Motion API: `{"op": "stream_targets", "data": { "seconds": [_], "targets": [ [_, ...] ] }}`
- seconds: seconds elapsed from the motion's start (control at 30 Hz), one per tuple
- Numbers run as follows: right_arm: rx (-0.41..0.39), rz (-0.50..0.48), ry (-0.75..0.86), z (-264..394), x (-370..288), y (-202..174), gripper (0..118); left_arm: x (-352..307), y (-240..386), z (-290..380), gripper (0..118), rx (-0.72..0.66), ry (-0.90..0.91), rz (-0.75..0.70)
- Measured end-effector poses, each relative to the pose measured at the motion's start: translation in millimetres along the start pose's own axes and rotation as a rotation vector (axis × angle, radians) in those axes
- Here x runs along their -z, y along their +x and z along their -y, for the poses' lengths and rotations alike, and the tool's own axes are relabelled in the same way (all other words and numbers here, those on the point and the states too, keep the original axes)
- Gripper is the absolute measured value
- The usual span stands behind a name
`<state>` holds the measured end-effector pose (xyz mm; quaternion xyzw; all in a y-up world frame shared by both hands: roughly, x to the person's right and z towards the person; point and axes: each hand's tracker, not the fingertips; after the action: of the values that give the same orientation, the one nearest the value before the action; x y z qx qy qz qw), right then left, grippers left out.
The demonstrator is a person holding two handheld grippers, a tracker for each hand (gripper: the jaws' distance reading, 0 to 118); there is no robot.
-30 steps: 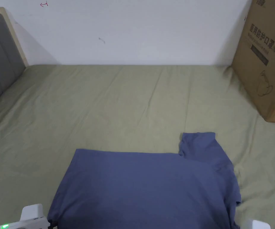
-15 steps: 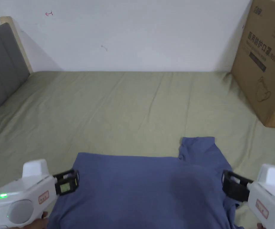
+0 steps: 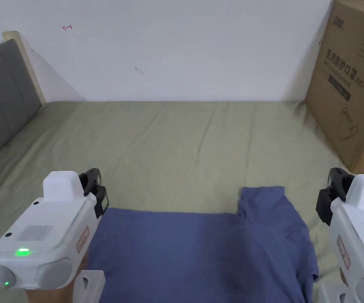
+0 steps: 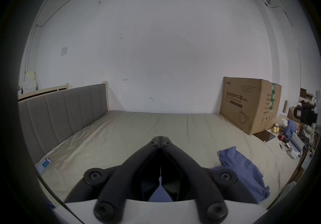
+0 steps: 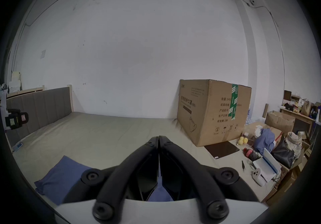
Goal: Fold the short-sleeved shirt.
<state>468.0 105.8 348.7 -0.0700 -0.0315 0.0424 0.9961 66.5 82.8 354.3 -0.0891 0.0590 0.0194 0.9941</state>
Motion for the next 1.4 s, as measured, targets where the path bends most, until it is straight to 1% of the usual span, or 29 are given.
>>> {"op": "stream_targets", "data": {
  "seconds": [0.07,0.2,0.27,0.37,0.47,0.63,0.77,0.83,0.87,0.9,0.93,0.97,1.0,1.03,1.07,1.13,1.17,1.2,1.23,1.27,1.3,1.33,1.37,1.4],
  "targets": [
    [0.023,-0.041,0.010,1.2,-0.2,0.2,0,5.8,0.8,1.3,0,0.034,-0.039,0.022],
    [0.017,-0.033,-0.007,3.6,7.6,-0.9,0,24.6,-3.1,5.0,0,0.049,-0.089,0.008],
    [0.026,-0.040,-0.016,3.6,13.8,-1.0,0,40.4,-4.7,6.6,0,0.033,-0.165,0.004],
    [0.018,-0.041,-0.028,4.8,25.0,-3.1,0,76.6,-12.8,12.0,0,0.023,-0.264,0.021],
    [0.011,-0.045,-0.045,5.8,40.3,-3.4,0,119.7,-24.1,22.3,0,0.056,-0.359,0.054],
    [0.013,-0.030,-0.076,11.7,67.7,-5.7,0,197.8,-47.3,43.6,0,-0.020,-0.522,0.075],
    [0.010,-0.022,-0.115,19.7,91.9,-8.6,0,251.9,-58.1,67.6,0,-0.010,-0.648,0.076],
    [0.013,-0.022,-0.134,24.2,103.1,-10.2,0,271.8,-63.1,80.6,0,-0.024,-0.688,0.052],
    [0.014,-0.022,-0.144,26.6,109.1,-11.0,0,282.3,-66.7,87.7,4,-0.043,-0.729,0.052],
    [0.012,-0.022,-0.153,28.7,114.1,-11.7,0,290.9,-69.9,94.1,14,-0.067,-0.766,0.039],
    [0.008,-0.021,-0.162,31.7,119.2,-12.2,0,298.9,-73.0,102.2,32,-0.084,-0.794,0.025],
    [0.006,-0.023,-0.168,34.2,124.0,-12.8,0,305.7,-75.3,109.7,67,-0.092,-0.837,0.010],
    [0.005,-0.026,-0.176,36.5,128.4,-13.4,0,310.3,-76.9,116.6,87,-0.088,-0.876,0.002],
    [0.004,-0.030,-0.182,38.9,132.7,-13.9,0,313.2,-79.0,122.6,99,-0.088,-0.883,-0.015],
    [0.004,-0.037,-0.186,41.8,136.0,-14.2,0,314.4,-79.9,128.4,100,-0.089,-0.877,-0.022],
    [0.012,-0.050,-0.206,47.0,144.5,-14.5,0,317.3,-82.0,138.7,100,-0.084,-0.881,-0.017],
    [0.017,-0.054,-0.216,49.5,148.8,-14.4,0,317.2,-81.7,142.6,97,-0.082,-0.894,-0.024],
    [0.021,-0.058,-0.221,51.8,151.7,-14.0,0,318.3,-81.4,147.0,88,-0.079,-0.910,-0.024],
    [0.021,-0.058,-0.227,54.2,155.2,-13.7,0,319.6,-80.8,152.7,74,-0.075,-0.926,-0.020],
    [0.020,-0.057,-0.236,56.5,159.0,-13.3,0,320.3,-79.4,158.7,49,-0.065,-0.953,-0.002],
    [0.019,-0.056,-0.243,58.5,162.3,-12.8,0,320.2,-78.0,162.7,47,-0.064,-0.967,0.009],
    [0.021,-0.058,-0.256,60.6,165.4,-11.3,0,316.7,-75.6,166.3,45,-0.047,-0.942,0.002],
    [0.032,-0.062,-0.277,63.3,169.8,-8.9,0,313.6,-73.6,164.8,37,-0.035,-0.914,-0.004],
    [0.045,-0.064,-0.297,66.0,174.8,-6.2,0,312.9,-72.0,163.3,22,-0.042,-0.918,-0.002]
  ]
}}
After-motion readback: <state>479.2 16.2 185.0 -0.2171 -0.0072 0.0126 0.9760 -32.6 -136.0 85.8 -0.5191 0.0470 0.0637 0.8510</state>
